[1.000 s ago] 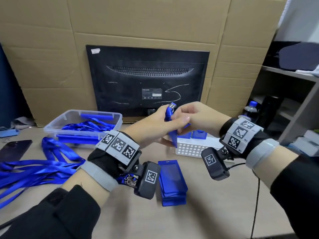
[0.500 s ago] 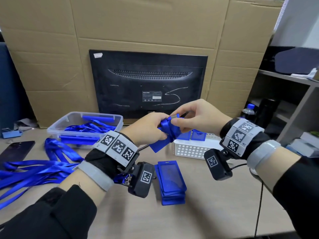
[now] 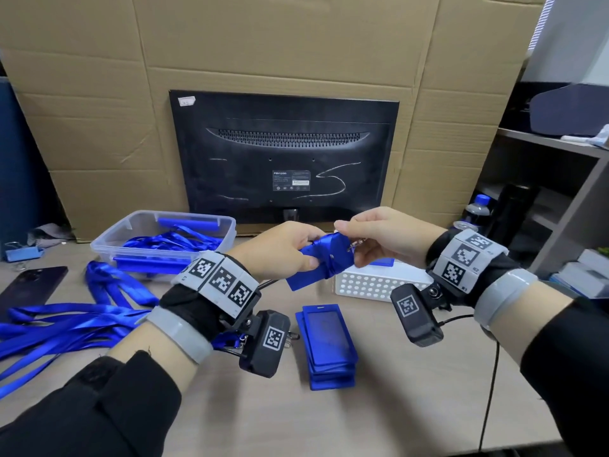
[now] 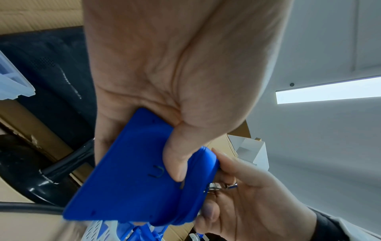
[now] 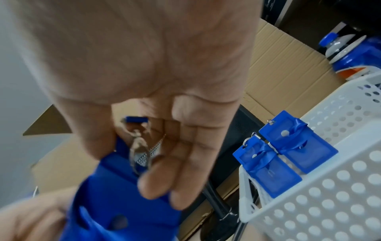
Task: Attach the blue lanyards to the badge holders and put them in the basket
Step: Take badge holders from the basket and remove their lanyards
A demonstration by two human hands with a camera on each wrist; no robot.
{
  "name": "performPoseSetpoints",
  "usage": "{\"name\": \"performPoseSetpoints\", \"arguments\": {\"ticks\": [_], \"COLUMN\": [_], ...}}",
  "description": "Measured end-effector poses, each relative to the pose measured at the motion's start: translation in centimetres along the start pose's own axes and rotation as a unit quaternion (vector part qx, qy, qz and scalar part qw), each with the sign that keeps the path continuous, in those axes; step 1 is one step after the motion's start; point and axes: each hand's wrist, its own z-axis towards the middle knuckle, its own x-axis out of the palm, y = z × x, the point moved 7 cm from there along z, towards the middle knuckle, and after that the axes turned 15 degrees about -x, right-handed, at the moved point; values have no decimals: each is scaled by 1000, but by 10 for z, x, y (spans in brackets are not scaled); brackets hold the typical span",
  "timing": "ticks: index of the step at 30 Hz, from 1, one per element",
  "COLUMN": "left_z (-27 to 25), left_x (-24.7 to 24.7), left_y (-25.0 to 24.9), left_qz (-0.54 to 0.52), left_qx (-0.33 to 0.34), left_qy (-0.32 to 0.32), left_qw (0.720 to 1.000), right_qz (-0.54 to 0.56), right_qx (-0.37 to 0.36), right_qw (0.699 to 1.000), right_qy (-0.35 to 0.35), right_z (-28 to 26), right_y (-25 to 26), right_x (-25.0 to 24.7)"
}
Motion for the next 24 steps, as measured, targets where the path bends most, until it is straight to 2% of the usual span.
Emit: {"name": "performPoseSetpoints", "arguments": {"ticks": [4,9,15,17,22,24], "left_z": [0,1,-1,-2,-5,-8], "left_x": [2,-4,-6,-5,-4,-2], "left_y": [4,2,0,-1,-4,-6], "left_qz": [0,-55,-47,-47,-44,-38], "left_qx": [-1,7,26,36,58,62], "left_qy": [6,6,-31,-29,-1,8], "left_qw": [1000,998,998,998,997,997], "right_qz": [-45,136,200,186,88,85], "right_qx": [23,16,85,91,134,122], "right_qw": [999,983,961,966,986,989], "right_qy": [-11,-118,-171,-157,-43,-9], "right_z": [0,3,4,4,-4,-8], "right_y": [-4,-9,-20,-20,-18,-16], "right_x": [-6,-11,-10,-11,-6,-3]}}
